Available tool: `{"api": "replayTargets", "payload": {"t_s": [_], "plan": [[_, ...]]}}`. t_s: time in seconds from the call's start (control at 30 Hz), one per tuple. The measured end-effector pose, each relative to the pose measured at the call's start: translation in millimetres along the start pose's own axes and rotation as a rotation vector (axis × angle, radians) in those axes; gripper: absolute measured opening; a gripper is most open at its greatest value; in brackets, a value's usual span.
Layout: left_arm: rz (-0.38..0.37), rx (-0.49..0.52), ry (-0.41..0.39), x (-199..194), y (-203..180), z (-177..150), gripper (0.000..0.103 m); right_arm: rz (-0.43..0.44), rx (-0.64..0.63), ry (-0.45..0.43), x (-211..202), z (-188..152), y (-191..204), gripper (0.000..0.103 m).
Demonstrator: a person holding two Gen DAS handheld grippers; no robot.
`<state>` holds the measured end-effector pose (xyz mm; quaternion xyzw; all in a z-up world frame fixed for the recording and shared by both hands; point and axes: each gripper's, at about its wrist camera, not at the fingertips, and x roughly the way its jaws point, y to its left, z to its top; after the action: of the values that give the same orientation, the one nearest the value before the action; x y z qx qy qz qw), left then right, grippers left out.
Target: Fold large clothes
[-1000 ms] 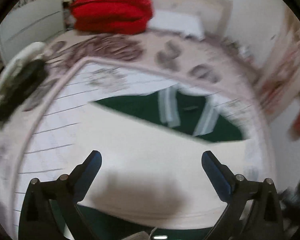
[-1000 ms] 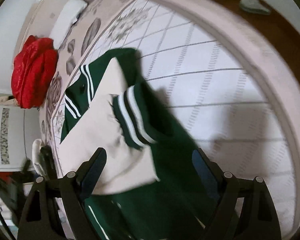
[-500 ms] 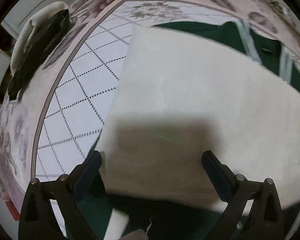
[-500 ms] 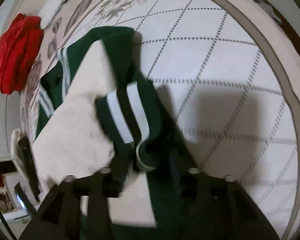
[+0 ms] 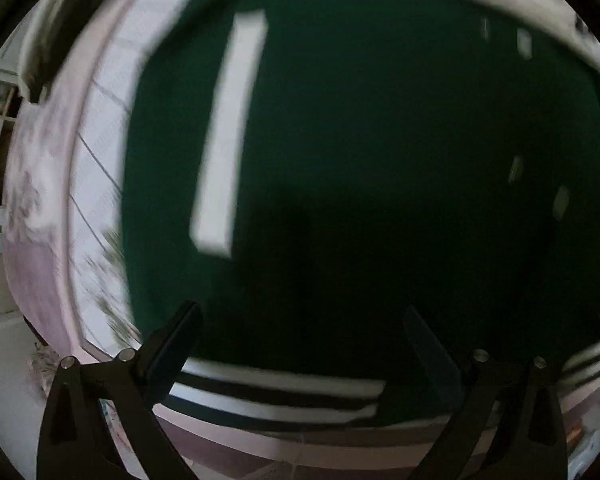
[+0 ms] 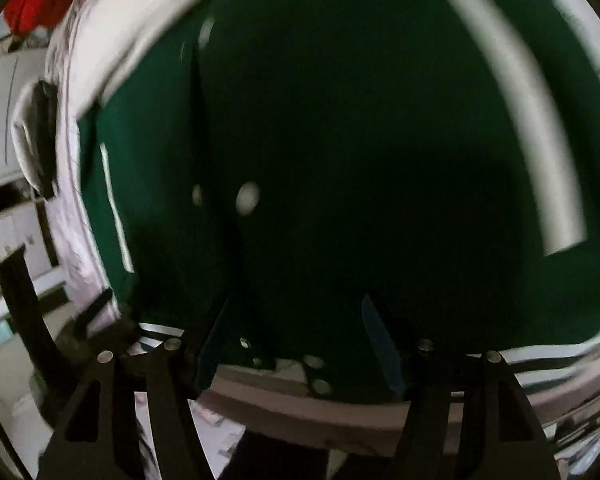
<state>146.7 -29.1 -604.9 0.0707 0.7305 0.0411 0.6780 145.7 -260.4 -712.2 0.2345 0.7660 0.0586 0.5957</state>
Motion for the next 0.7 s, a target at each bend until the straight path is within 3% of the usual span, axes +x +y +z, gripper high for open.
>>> {"api": "replayTargets", "payload": {"t_s": [0.07, 0.1, 0.13, 0.17, 0.2, 0.43, 0.53, 0.6, 0.67, 0.7], "plan": [[-0.027, -0.015, -0.042, 3.2, 3.5, -8.8, 0.103, -0.155, -0.07, -0.035, 27.1, -8.5, 18.8, 0.068], [-0.026, -0.007, -0.056, 2.2, 4.5, -9.4, 0.103, -0.191, -0.059, -0.07, 29.5, -11.4, 24.1, 0.065], [-0.024, 0.002, -0.063, 1.4, 6.0, -9.3, 0.103, -0.221, -0.042, -0.102, 29.8, -15.1, 29.4, 0.035], [-0.028, 0.003, -0.074, -0.1, 9.7, -9.0, 0.103, -0.256, -0.042, -0.126, 29.2, -18.9, 36.6, 0.016], [-0.029, -0.001, -0.083, -1.8, 15.2, -9.1, 0.103, -0.252, -0.034, -0.138, 28.0, -22.6, 42.4, 0.012], [0.024, -0.058, -0.116, -8.7, 89.6, -15.7, 0.103, -0.181, -0.058, -0.103, 50.0, -43.0, 97.5, 0.011], [0.066, -0.098, -0.097, -10.9, 128.1, -16.9, 0.103, -0.049, -0.105, -0.033, 68.0, -53.3, 138.7, 0.013], [0.096, -0.119, -0.106, -22.1, 143.6, -17.0, 0.103, 0.104, -0.075, 0.059, 73.8, -53.9, 147.6, 0.016], [0.111, -0.131, -0.152, -42.6, 151.0, -15.4, 0.103, 0.197, -0.017, 0.077, 56.2, -56.3, 133.2, 0.034], [0.116, -0.131, -0.178, -51.3, 147.4, -12.3, 0.103, 0.194, -0.007, 0.043, 40.9, -57.1, 124.4, 0.053]]}}
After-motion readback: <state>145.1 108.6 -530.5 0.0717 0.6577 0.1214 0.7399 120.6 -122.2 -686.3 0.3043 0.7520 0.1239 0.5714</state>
